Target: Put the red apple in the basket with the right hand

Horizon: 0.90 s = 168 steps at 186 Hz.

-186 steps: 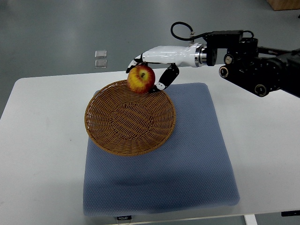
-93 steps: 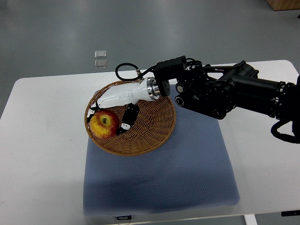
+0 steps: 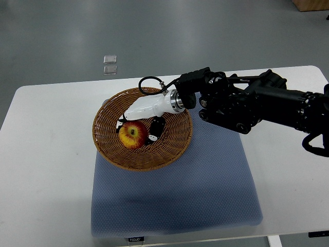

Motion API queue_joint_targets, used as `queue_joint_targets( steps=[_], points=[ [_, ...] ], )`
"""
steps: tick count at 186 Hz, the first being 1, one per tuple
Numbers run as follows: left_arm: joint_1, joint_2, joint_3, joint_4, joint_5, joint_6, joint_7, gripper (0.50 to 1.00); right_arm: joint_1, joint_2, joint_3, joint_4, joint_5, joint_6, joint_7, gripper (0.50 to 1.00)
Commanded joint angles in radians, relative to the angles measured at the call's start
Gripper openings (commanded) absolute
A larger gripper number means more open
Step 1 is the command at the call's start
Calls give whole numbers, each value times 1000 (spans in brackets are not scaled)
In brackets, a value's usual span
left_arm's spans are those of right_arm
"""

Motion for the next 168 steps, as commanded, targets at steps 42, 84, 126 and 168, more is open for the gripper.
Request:
queue_joint_targets(
  steps=[42,84,126,168],
  points=[
    [0,0,3,0,0,0,0,1000,9,0,3,0,5,44,-8,919],
    [0,0,5,0,0,0,0,1000,12,0,61,8,40,47,-6,919],
    [0,0,5,3,0,2,0,1000,5,-91,205,19,250,142,-6,917],
    [0,0,5,5,0,0,0,1000,-46,-215,297,27,551,208,-18,917]
  ],
)
